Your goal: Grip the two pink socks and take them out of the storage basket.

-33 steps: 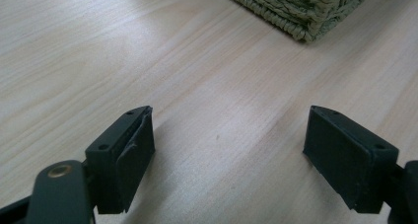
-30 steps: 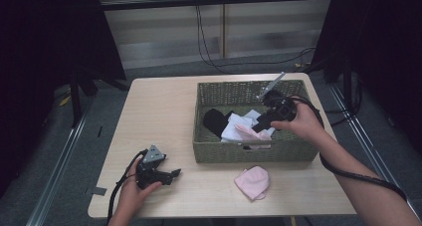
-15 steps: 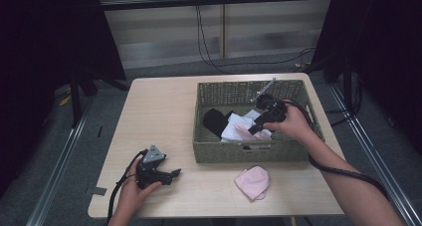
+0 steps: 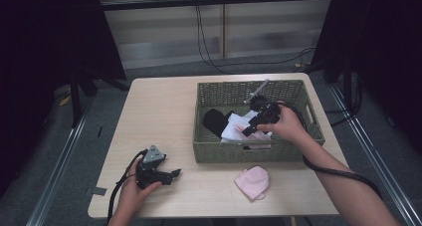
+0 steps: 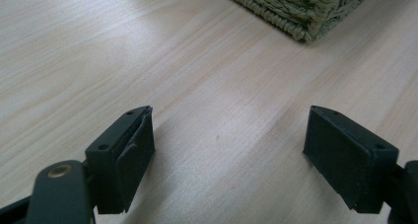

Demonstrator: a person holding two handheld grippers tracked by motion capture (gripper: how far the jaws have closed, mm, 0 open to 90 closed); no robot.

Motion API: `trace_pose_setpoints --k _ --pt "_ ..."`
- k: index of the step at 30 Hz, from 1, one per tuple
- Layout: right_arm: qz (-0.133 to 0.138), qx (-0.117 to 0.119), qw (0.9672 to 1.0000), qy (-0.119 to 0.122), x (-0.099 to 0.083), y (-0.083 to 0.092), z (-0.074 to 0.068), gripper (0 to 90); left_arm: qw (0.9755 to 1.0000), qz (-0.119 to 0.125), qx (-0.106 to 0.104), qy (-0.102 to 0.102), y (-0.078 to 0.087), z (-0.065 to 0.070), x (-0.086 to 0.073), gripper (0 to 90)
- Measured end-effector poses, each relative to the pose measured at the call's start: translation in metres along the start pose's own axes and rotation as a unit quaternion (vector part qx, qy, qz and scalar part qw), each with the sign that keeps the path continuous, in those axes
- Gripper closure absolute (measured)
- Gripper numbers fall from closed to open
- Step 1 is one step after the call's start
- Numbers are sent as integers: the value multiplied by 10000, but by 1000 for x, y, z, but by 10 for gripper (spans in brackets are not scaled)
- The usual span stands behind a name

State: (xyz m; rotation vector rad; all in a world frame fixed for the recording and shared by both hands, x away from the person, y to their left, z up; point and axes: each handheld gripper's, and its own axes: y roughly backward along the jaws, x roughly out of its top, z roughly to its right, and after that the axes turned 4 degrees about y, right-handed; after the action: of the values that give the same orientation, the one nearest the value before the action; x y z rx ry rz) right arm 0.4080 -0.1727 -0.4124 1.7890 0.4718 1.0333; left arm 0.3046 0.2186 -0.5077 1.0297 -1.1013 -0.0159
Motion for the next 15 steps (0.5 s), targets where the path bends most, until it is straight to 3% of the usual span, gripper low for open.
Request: trace_pose_setpoints --k 1,6,10,11,15 --pt "-17 38 10000 -75 0 -2 -1 413 10000 -1 0 -3 0 0 0 189" --pt "-219 39 9998 22 -1 -11 0 461 10000 -1 -1 -2 0 0 0 189" --pt "-301 131 9995 42 -1 -12 0 643 10000 -1 -1 0 0 0 0 189" --pt "-324 150 9994 23 -1 -12 0 766 10000 0 -1 -1 0 0 0 189" --pt "-335 204 9992 -2 -2 -9 1 854 10000 0 -1 0 0 0 0 189"
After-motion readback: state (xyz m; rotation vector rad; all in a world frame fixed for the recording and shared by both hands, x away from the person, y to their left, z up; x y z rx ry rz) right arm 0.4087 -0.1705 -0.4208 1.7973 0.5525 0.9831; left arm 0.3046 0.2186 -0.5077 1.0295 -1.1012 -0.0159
